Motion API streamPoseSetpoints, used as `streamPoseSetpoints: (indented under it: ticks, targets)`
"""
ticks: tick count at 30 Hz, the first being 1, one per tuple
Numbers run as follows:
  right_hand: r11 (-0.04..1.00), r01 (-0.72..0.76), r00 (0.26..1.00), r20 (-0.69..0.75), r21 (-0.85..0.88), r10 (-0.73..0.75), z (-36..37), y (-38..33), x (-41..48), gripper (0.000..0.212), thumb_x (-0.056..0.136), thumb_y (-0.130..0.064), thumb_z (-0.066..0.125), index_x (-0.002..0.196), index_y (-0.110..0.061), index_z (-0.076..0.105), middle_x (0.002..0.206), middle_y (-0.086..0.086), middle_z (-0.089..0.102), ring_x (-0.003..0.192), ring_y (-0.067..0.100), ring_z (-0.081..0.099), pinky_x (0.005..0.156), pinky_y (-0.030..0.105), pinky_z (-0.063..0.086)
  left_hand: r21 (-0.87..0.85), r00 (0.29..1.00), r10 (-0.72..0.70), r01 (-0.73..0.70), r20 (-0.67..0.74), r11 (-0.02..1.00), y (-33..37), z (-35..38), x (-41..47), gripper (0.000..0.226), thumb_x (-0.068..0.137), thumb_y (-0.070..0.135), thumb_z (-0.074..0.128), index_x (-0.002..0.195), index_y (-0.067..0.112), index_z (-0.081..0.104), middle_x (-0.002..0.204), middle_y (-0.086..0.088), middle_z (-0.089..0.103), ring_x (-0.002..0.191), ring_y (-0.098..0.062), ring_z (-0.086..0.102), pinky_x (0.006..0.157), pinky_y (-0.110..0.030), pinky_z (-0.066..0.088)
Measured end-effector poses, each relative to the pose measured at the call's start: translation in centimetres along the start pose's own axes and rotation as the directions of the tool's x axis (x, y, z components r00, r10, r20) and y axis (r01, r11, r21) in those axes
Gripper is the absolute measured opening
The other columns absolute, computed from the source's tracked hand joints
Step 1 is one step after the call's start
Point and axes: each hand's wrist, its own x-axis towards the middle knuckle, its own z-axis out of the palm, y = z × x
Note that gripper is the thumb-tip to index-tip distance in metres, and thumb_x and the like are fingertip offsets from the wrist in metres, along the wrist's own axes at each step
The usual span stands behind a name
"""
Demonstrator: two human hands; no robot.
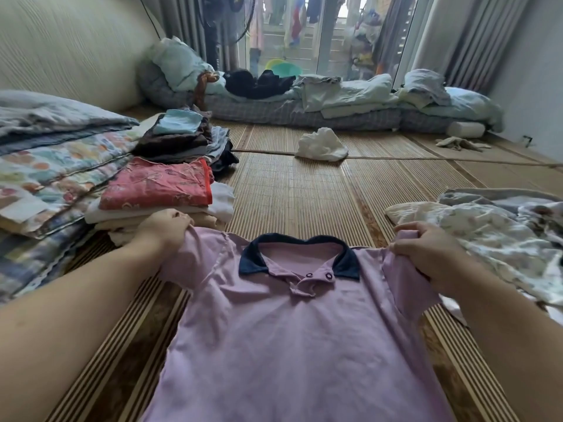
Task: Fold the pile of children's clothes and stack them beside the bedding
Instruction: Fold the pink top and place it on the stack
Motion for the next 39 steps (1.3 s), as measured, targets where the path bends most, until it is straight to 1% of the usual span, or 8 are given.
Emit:
streamPoseSetpoints:
  ticks: [4, 8, 12, 17, 21, 26, 33, 39]
  targets:
    - [0.996, -0.052, 0.977, 0.202, -0.067, 0.065, 4.0, -0.7, -1.0, 0.032, 0.084, -0.008, 0.068, 0.108, -0.021, 0.053, 0.096, 0.014, 0.063, 0.072, 0.024, 0.064, 0.060, 0.032, 0.053, -0.194, 0.937, 0.060, 0.008, 0.343, 0.981, 3.6, 1.4, -2.9, 0.020, 0.100, 0.030, 0.046, 0.107, 0.017, 0.060, 0.091, -0.008, 0.064, 0.071, -0.019, 0.062, 0.059, -0.030, 0.046]
    - [0.961, -0.264, 0.852, 0.488, 0.087, 0.190, 5.6, -1.0, -1.6, 0.021, 0.094, -0.009, 0.057, 0.099, -0.027, 0.047, 0.092, 0.016, 0.067, 0.067, 0.029, 0.071, 0.048, 0.028, 0.054, -0.371, 0.601, 0.073, 0.389, 0.796, 0.843, 5.6, 2.9, -4.9, 0.014, 0.098, 0.038, 0.049, 0.110, 0.031, 0.047, 0.114, -0.016, 0.059, 0.080, -0.032, 0.072, 0.050, -0.029, 0.054]
    - [0.969, 0.135, 0.973, 0.213, -0.205, -0.090, 5.2, 1.3, -0.5, 0.022, 0.089, -0.005, 0.062, 0.106, -0.018, 0.065, 0.095, 0.004, 0.070, 0.079, 0.020, 0.070, 0.065, 0.028, 0.054, -0.248, 0.850, 0.259, -0.157, 0.460, 0.956, 4.6, 5.2, -4.6, 0.026, 0.092, 0.023, 0.062, 0.118, 0.028, 0.058, 0.103, -0.003, 0.070, 0.079, -0.013, 0.071, 0.064, -0.029, 0.058]
    - [0.597, 0.505, 0.833, 0.533, -0.623, -0.148, 5.7, 5.2, -1.1, 0.075, 0.076, -0.065, 0.062, 0.142, -0.035, 0.042, 0.154, 0.000, 0.031, 0.142, 0.018, 0.025, 0.115, 0.034, 0.022, 0.252, 0.677, 0.424, -0.665, 0.602, 0.703, 0.8, 7.6, -4.9, 0.060, 0.090, 0.047, 0.056, 0.144, 0.027, 0.040, 0.156, -0.005, 0.029, 0.143, -0.018, 0.024, 0.113, -0.028, 0.021]
    - [0.473, 0.493, 0.831, 0.557, -0.731, -0.005, 6.1, 7.2, -1.2, 0.111, 0.047, -0.099, 0.027, 0.143, -0.056, -0.008, 0.158, -0.012, -0.019, 0.144, 0.018, -0.023, 0.114, 0.053, -0.003, 0.449, 0.715, 0.184, -0.594, 0.674, 0.667, -1.2, 8.2, -4.1, 0.083, 0.084, 0.074, 0.034, 0.150, 0.041, -0.004, 0.159, 0.008, -0.021, 0.147, -0.017, -0.014, 0.116, -0.054, 0.004]
    - [0.771, 0.410, 0.912, 0.202, -0.487, -0.357, 5.6, 5.8, 0.4, 0.078, 0.069, -0.073, 0.057, 0.133, -0.028, 0.054, 0.138, 0.008, 0.048, 0.129, 0.026, 0.040, 0.109, 0.044, 0.031, 0.229, 0.903, 0.195, -0.297, 0.383, 0.927, 0.5, 8.2, -3.3, 0.083, 0.073, 0.069, 0.061, 0.141, 0.028, 0.038, 0.148, -0.013, 0.032, 0.134, -0.029, 0.036, 0.110, -0.042, 0.032]
    - [0.854, -0.087, 0.967, 0.163, -0.513, 0.196, 5.0, 2.6, 6.0, 0.048, 0.067, -0.022, 0.084, 0.106, 0.001, 0.067, 0.106, 0.018, 0.067, 0.086, 0.026, 0.063, 0.075, 0.033, 0.052, -0.157, 0.914, -0.082, 0.156, 0.399, 0.975, 3.8, 8.8, -0.8, 0.023, 0.069, 0.022, 0.085, 0.074, 0.009, 0.066, 0.074, -0.003, 0.065, 0.068, -0.016, 0.060, 0.050, -0.018, 0.044]
    - [0.978, -0.007, 0.989, 0.143, -0.207, 0.037, 4.5, 0.2, 7.8, 0.007, 0.080, -0.004, 0.068, 0.085, -0.006, 0.066, 0.086, 0.016, 0.067, 0.073, 0.027, 0.066, 0.054, 0.030, 0.057, -0.292, 0.924, 0.088, 0.027, 0.371, 0.956, 5.4, 8.1, 2.0, 0.008, 0.085, 0.011, 0.067, 0.079, 0.017, 0.066, 0.081, -0.005, 0.066, 0.081, -0.023, 0.064, 0.065, -0.025, 0.053]
